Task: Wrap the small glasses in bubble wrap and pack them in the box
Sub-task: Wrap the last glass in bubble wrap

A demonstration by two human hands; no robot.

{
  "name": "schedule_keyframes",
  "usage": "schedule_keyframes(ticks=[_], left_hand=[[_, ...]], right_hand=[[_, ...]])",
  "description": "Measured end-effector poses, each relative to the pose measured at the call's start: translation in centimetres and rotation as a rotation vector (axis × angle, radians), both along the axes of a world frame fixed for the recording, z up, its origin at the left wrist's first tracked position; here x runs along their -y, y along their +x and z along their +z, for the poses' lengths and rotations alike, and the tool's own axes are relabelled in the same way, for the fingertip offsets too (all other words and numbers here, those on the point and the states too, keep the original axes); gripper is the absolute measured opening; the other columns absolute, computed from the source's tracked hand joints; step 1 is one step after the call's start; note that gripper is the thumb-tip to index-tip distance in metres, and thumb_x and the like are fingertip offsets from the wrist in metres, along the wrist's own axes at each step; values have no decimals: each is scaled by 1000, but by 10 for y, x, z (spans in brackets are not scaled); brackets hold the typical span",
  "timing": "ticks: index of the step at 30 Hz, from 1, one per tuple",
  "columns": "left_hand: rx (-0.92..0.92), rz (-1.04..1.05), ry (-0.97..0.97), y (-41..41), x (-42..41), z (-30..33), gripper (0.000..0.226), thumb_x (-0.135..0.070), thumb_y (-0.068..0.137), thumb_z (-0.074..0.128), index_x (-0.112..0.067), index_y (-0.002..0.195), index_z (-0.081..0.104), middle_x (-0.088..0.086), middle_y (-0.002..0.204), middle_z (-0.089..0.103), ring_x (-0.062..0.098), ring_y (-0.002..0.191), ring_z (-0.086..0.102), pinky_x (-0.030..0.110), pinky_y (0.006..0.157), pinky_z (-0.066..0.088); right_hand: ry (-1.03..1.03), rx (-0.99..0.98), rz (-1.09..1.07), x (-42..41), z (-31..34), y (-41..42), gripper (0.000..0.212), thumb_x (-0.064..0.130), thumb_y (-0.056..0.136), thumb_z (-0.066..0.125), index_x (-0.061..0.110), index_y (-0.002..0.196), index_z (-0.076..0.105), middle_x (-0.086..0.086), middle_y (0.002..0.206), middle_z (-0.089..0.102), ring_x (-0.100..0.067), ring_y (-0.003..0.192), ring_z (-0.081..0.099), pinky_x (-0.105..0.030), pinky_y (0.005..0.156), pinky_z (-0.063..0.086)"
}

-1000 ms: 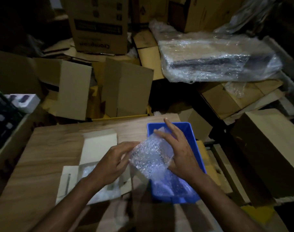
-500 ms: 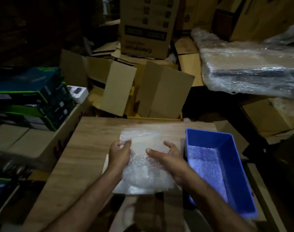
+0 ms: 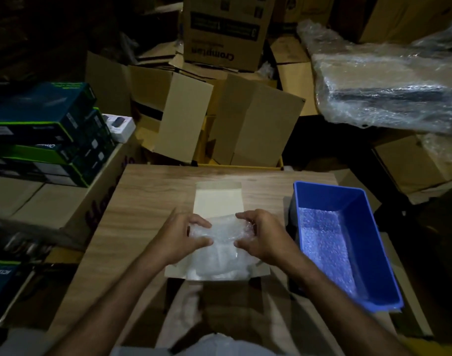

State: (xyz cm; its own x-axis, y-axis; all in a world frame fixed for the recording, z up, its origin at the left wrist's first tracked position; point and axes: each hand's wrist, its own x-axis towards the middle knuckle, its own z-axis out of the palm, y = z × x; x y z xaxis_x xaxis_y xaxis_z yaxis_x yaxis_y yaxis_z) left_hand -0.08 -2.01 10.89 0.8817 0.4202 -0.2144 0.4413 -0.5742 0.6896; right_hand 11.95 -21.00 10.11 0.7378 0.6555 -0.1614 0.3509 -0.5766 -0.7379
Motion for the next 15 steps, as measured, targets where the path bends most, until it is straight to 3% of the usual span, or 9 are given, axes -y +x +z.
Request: schedule_keyframes(ticks=[3, 5, 7, 9, 12, 15], left_hand=[[89, -57, 119, -1, -15, -6, 22, -46, 80, 80, -32, 96, 74, -11, 115, 47, 6, 110, 50, 23, 87, 47], [130, -85, -98, -4, -26, -1, 28, -51, 86, 73, -31, 106, 73, -12, 129, 56, 7, 122, 52, 32, 96, 51], [189, -50, -421, -6, -27, 6, 30, -41, 95, 65, -24, 119, 69, -2, 122, 70, 13, 113, 67, 33, 90, 58], [218, -19, -616, -7, -16, 7, 31, -25, 96, 65, -19, 126, 62, 1, 118, 73, 17, 107, 72, 29, 82, 61], [291, 63, -664, -5, -4, -9, 53, -13, 92, 70, -23, 140, 47, -1, 131, 67, 19, 118, 67, 33, 84, 61], [329, 211, -519, -4, 0, -20, 86, -20, 94, 71, -40, 157, 16, -14, 160, 25, 10, 143, 30, 37, 106, 43]], right_hand=[[-16, 134, 45, -2, 0, 4, 19, 43, 80, 79, 26, 88, 77, 6, 90, 67, -5, 81, 61, -38, 77, 59], [46, 3, 57, 2, 4, 12, 19, 42, 83, 79, 26, 77, 72, 4, 93, 63, -11, 91, 61, -36, 83, 57], [231, -309, 69, 6, 13, 14, 19, 32, 89, 77, 14, 90, 74, -8, 102, 71, -23, 100, 68, -37, 88, 59], [380, -523, 11, 3, 14, 11, 27, 28, 94, 72, 2, 104, 71, -14, 105, 75, -27, 99, 73, -35, 81, 62], [448, -592, -203, -6, 3, -2, 40, 28, 89, 77, 16, 123, 60, -9, 115, 73, -15, 97, 74, -29, 76, 62], [486, -476, -179, -2, -11, -13, 84, 29, 79, 87, 44, 143, 34, 7, 135, 58, -6, 113, 65, -31, 87, 60]])
